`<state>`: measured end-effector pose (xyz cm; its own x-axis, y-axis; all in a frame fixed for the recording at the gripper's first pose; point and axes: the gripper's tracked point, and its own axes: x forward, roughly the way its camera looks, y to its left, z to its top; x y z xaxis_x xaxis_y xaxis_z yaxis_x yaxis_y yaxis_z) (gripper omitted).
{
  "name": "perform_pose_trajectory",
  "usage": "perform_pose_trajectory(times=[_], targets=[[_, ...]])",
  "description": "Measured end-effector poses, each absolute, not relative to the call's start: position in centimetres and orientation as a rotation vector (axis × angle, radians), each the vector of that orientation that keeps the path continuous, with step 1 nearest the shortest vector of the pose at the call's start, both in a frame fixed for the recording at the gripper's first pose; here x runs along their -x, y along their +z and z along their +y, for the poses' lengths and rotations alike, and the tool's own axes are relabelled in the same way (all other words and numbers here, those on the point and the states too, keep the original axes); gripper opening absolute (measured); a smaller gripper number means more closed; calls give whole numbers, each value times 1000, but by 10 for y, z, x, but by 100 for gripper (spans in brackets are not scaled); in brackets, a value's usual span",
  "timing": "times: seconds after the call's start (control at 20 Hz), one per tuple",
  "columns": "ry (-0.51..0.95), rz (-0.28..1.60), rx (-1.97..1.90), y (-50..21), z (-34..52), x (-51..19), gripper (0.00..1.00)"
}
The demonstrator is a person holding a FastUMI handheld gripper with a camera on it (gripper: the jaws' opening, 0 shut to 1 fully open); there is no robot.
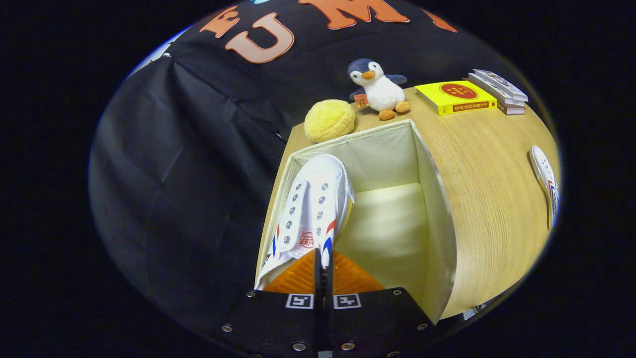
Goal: Open the storage box then place both shoes into the box .Put the left shoe in first, then the right shoe, with the right side of both shoes facing outward in a uniform manner.
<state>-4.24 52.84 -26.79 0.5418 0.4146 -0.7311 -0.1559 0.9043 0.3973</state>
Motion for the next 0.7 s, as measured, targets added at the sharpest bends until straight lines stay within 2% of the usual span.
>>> perform_pose_trajectory(times=[0.3,0.45,0.55,0.6,0.7], targets=[[301,993,-251,-296,531,37,3],[338,998,-227,-303,537,41,3],[377,970,-255,-291,548,41,17],[392,955,-245,-283,548,41,40],[414,930,-240,-269,543,41,65]])
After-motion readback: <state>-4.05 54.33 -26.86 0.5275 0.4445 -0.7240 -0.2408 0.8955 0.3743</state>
